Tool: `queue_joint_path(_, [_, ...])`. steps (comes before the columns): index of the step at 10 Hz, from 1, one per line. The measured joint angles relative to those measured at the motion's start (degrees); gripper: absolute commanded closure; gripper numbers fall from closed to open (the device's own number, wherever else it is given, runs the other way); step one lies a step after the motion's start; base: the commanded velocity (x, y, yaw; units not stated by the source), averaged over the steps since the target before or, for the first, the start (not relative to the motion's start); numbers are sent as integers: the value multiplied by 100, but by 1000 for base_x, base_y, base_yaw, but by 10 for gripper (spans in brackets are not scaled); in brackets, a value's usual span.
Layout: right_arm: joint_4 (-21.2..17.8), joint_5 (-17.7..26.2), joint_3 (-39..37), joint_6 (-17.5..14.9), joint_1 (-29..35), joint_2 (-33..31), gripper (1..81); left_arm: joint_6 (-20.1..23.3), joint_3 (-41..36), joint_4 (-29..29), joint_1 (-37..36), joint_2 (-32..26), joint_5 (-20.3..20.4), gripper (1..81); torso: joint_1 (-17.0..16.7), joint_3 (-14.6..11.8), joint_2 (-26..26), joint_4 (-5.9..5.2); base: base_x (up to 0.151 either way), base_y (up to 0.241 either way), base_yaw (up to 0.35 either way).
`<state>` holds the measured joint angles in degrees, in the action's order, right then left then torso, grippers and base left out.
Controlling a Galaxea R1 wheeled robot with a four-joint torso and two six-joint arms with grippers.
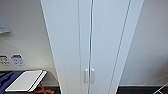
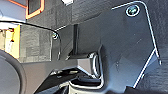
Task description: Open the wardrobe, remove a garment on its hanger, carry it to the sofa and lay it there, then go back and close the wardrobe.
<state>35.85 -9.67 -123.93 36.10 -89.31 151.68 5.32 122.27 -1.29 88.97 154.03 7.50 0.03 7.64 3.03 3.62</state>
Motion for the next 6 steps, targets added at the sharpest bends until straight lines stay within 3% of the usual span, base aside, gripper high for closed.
queue_joint_path(6, [0, 28, 2817, 21, 850, -2033, 10, 39, -2558, 4, -752, -2093, -43, 10, 2, 2, 0, 0, 0, 0, 0])
